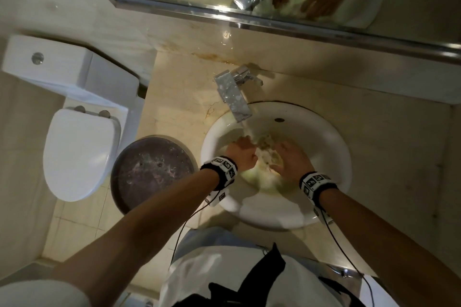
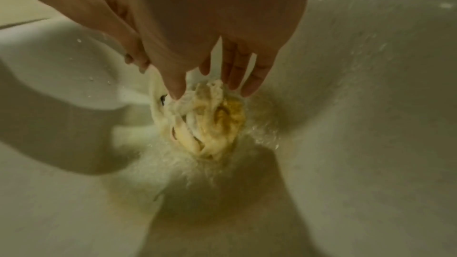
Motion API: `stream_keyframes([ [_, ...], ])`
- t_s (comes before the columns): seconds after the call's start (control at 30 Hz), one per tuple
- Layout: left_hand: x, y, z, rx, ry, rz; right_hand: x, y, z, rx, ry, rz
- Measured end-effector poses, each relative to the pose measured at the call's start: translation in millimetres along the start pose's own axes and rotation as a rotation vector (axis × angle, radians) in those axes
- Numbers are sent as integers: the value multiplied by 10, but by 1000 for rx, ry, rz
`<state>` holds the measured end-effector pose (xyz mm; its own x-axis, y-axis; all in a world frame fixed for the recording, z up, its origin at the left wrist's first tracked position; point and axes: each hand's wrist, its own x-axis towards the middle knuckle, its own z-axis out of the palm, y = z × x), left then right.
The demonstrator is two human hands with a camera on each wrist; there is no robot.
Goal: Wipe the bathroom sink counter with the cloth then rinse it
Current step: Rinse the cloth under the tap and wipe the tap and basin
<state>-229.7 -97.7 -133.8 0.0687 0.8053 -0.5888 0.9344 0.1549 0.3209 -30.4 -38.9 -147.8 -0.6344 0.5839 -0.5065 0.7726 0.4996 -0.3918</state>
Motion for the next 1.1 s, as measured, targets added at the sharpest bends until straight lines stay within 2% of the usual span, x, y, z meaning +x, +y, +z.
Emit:
stream_keyframes([
  [0.1,48,16,191,5,-107,-36,74,-18,217,8,-18,24],
  [0.2,60,77,277,-114,-138,-13,213,-42,397,-81,-70,72],
  [0.27,100,118,310,-190,-188,-21,285,-77,429,-53,-85,141],
  [0.37,182,174,323,-354,-243,-157,359,-162,382,53,-167,267],
  [0.47,219,122,293,-464,-233,-210,339,-180,296,91,-176,279],
  [0.57,149,108,184,-396,-176,-125,250,-168,156,152,-190,190],
  [0.63,69,151,92,-266,-77,-18,190,-139,5,241,-237,101],
  [0.7,6,169,16,-169,26,43,115,-89,-204,322,-213,48],
  [0.77,-40,173,-34,-146,69,51,74,12,-356,392,-128,75],
  [0.87,-44,188,-46,-104,121,81,105,122,-401,295,-93,133],
  [0.93,-17,193,-2,-52,125,79,122,105,-289,172,-84,170],
  [1.0,20,179,108,6,63,52,130,53,-102,115,-47,168],
  [1.1,45,129,252,54,-54,22,137,-81,207,100,-116,162],
])
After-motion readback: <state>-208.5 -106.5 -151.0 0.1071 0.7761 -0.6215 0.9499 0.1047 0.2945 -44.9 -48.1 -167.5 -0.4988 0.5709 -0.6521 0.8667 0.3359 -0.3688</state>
